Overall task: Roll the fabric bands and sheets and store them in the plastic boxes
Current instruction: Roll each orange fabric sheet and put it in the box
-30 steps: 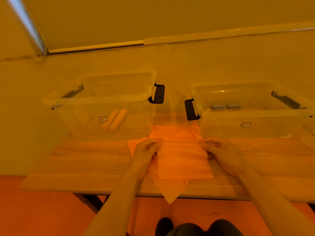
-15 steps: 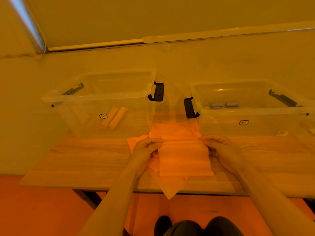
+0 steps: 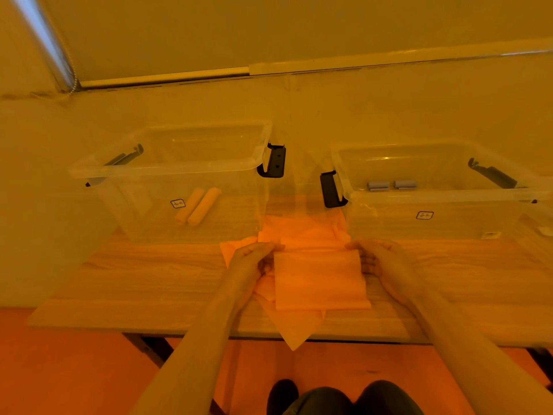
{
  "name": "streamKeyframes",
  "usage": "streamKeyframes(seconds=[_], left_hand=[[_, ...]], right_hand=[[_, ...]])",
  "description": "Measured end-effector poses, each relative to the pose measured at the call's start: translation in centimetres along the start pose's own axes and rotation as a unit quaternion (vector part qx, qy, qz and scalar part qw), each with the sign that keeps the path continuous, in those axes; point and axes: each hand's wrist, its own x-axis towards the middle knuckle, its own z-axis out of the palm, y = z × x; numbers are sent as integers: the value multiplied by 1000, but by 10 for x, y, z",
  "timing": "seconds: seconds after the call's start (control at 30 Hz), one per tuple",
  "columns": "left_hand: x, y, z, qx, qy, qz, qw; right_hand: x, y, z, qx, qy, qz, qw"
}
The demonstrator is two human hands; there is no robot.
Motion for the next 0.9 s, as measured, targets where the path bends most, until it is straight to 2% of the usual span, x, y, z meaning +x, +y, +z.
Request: streamKeyframes(seconds=[0.17, 0.63, 0.9], left_hand=[[-5, -1, 5, 67, 20, 22, 997], [-8, 1, 5, 89, 42, 21, 995], [-10, 5, 9, 108, 38, 24, 993]], right_hand=[[-3, 1, 3, -19, -5, -16, 1000], [-2, 0, 1, -25, -6, -20, 999], [1, -1, -4, 23, -27, -6, 999]])
